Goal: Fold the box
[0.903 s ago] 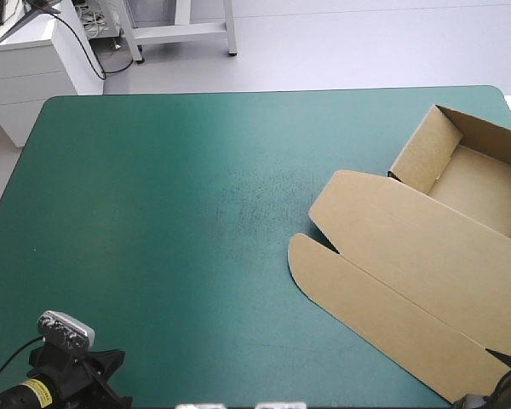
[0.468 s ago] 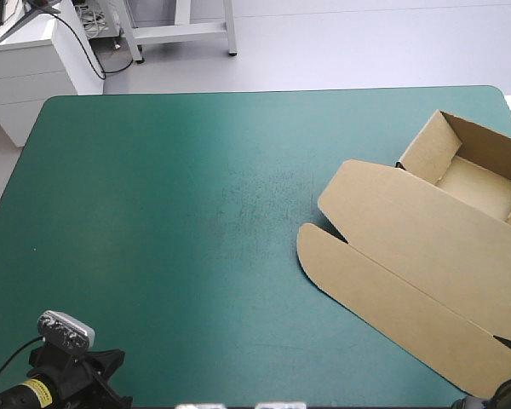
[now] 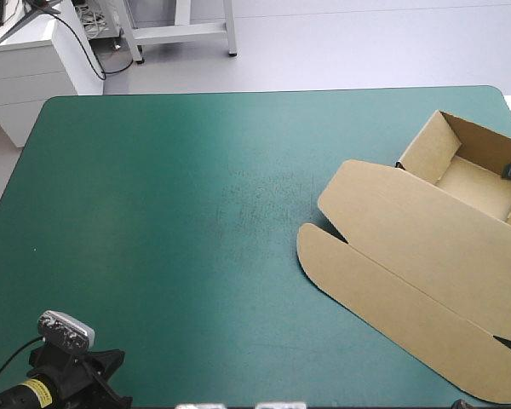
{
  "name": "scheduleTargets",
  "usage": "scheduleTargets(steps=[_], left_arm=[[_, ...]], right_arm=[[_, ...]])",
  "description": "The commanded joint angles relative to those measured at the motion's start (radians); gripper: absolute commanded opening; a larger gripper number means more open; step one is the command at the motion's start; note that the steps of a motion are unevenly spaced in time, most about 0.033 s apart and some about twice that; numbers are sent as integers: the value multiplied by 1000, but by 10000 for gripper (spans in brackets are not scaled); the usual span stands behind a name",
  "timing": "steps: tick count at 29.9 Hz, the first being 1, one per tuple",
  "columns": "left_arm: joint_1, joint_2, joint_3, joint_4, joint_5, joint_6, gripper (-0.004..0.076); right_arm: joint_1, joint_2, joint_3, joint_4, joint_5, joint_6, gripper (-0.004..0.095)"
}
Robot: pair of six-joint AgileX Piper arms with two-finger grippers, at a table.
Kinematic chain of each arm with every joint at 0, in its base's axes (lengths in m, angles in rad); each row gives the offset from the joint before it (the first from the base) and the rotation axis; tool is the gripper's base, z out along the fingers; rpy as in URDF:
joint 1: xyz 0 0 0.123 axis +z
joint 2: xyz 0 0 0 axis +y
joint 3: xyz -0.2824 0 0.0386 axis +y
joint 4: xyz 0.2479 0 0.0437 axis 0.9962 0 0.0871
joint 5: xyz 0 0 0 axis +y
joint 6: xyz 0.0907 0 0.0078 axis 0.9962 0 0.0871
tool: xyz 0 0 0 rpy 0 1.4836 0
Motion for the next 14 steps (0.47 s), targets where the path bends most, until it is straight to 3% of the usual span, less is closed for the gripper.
scheduleTargets(steps=[1, 6, 14], left_arm=[[-4, 11, -24, -20, -53, -9, -8], [-4, 11, -24, -20, -53, -9, -8], [-4, 11, -24, -20, -53, -9, -8]], right_arm=[[-4, -172, 117, 13, -42, -16, -8], [72, -361, 318, 22, -84, -23, -7], [392, -674, 619, 27, -59, -29, -8]])
